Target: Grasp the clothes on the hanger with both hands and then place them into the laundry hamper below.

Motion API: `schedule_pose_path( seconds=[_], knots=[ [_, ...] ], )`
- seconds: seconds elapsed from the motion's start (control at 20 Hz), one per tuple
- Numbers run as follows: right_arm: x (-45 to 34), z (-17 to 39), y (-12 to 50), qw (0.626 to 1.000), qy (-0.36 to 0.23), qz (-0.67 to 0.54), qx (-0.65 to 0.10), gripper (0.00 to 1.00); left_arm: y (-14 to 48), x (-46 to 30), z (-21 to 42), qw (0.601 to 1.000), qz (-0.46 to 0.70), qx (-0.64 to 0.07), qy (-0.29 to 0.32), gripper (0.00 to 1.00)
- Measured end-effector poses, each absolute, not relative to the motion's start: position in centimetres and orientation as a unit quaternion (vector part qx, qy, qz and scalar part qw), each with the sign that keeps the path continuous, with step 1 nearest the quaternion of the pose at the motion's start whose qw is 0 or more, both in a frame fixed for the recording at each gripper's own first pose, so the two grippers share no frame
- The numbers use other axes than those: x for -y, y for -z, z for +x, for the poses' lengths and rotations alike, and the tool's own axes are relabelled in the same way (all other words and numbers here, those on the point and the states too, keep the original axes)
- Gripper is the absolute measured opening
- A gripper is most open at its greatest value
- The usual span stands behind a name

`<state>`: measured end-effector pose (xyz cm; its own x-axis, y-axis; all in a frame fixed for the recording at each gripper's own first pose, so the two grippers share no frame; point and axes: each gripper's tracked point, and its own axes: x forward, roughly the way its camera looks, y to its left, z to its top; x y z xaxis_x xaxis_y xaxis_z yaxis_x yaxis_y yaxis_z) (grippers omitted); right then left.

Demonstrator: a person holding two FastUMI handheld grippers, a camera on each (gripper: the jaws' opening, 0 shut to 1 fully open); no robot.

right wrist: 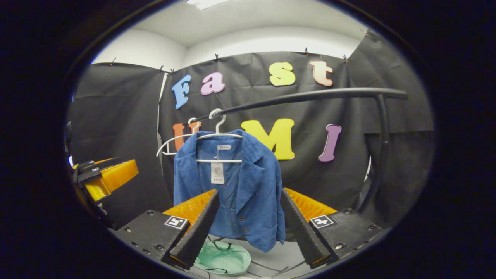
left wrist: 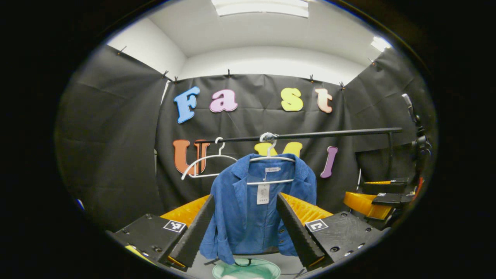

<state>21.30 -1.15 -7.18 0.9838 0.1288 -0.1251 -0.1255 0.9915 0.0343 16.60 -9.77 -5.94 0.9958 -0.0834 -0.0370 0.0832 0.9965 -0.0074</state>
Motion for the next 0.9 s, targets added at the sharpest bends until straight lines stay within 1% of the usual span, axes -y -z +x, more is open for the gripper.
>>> schedule_pose_path(
  seconds=[0.2,0.25,0.4,0.6,0.65,0.9],
  knots=[
    [0.4,27.5,9.0,0.994,-0.090,0.023,-0.064,1.00,7.7,10.7,21.4,1.000,0.014,-0.010,0.024,1.00],
    [0.3,29.0,9.6,0.993,-0.092,0.023,-0.069,0.99,8.4,10.8,22.6,0.999,0.025,-0.015,0.018,0.94],
    [-0.5,33.2,10.8,0.992,-0.103,0.028,-0.073,0.98,9.6,10.9,25.9,0.999,0.045,-0.013,-0.001,0.85],
    [-0.5,38.0,12.5,0.992,-0.094,0.020,-0.082,0.97,10.7,11.6,29.9,0.999,0.053,-0.010,-0.007,0.86],
    [-0.4,39.1,12.8,0.992,-0.089,0.017,-0.083,0.98,11.2,11.4,30.8,0.998,0.056,-0.011,-0.014,0.83],
    [-1.3,42.9,13.4,0.993,-0.089,0.030,-0.077,0.98,13.8,9.6,35.2,0.996,0.065,-0.026,-0.049,0.83]
  ],
)
